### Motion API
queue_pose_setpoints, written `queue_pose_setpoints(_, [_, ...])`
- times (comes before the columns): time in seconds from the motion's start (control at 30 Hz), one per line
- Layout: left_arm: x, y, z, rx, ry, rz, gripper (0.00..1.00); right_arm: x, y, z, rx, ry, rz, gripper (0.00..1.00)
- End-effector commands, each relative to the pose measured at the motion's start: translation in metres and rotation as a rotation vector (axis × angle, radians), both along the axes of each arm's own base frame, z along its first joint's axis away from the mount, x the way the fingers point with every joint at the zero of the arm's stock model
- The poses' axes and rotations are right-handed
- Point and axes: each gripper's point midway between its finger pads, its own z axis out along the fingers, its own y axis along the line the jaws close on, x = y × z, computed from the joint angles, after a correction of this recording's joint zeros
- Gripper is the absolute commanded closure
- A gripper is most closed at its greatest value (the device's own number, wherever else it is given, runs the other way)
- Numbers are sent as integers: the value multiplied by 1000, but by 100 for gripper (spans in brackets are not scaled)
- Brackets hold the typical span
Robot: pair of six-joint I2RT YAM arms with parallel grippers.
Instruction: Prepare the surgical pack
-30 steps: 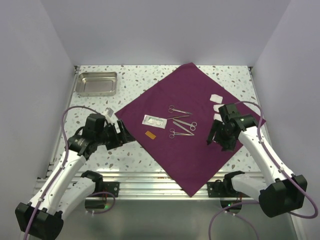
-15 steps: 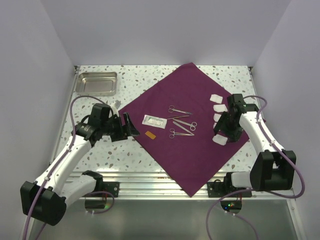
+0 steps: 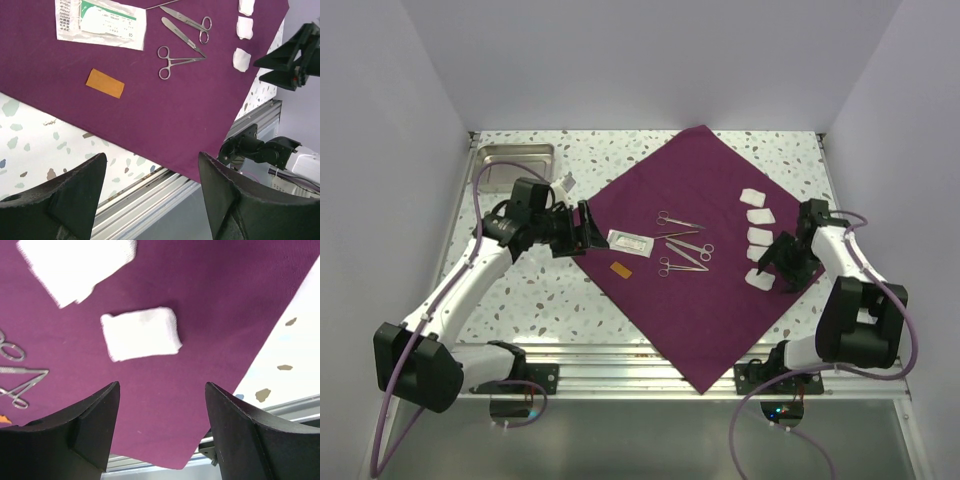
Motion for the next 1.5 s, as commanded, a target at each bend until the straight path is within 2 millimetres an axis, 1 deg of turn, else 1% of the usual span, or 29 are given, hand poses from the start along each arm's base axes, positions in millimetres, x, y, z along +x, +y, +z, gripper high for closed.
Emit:
queue_pose_setpoints(0.0, [5, -6, 17, -21, -57, -53, 23, 9, -3, -15, 26, -16, 2, 28])
queue_pose_setpoints(0.17, [-1, -3, 11, -9, -40, -58, 23, 9, -10, -27, 26, -10, 15, 33])
queue_pose_setpoints(0.23, [-1, -4, 10, -15, -39, -63, 23, 14, -11, -28, 46, -40, 15, 38])
queue_pose_setpoints(0.33, [2, -5, 10, -15, -41, -67, 23, 20, -9, -31, 59, -72, 46, 42])
queue_pose_setpoints(0.53, [3, -6, 8, -20, -34, -68, 24, 20, -8, -38, 73, -85, 80, 47])
queue_pose_setpoints(0.73, [3, -6, 8, -20, -33, -70, 24, 23, -9, -46, 72, -81, 86, 49])
queue_pose_setpoints(0.77, [3, -6, 7, -17, -33, -70, 24, 22, -8, -47, 77, -78, 90, 51])
queue_pose_setpoints(0.83, [3, -6, 8, -17, -34, -73, 24, 23, -7, -48, 86, -85, 95, 53])
queue_pose_setpoints(0.9, [3, -6, 8, -16, -32, -75, 24, 22, -6, -48, 92, -85, 96, 56])
queue_pose_setpoints(1.0, [4, -6, 8, -16, -33, -77, 24, 23, -4, -45, 100, -102, 105, 63])
queue_pose_setpoints(1.13, [3, -7, 5, -21, -27, -81, 24, 23, -1, -37, 112, -118, 123, 63])
queue_pose_setpoints(1.3, [2, -9, 0, -28, -16, -91, 24, 18, -6, -27, 81, -113, 123, 65])
queue_pose_setpoints(1.4, [2, -9, -3, -32, -14, -97, 24, 16, -9, -24, 58, -109, 121, 64])
queue_pose_setpoints(1.47, [2, -9, -6, -32, -9, -100, 24, 17, -8, -25, 64, -112, 129, 65])
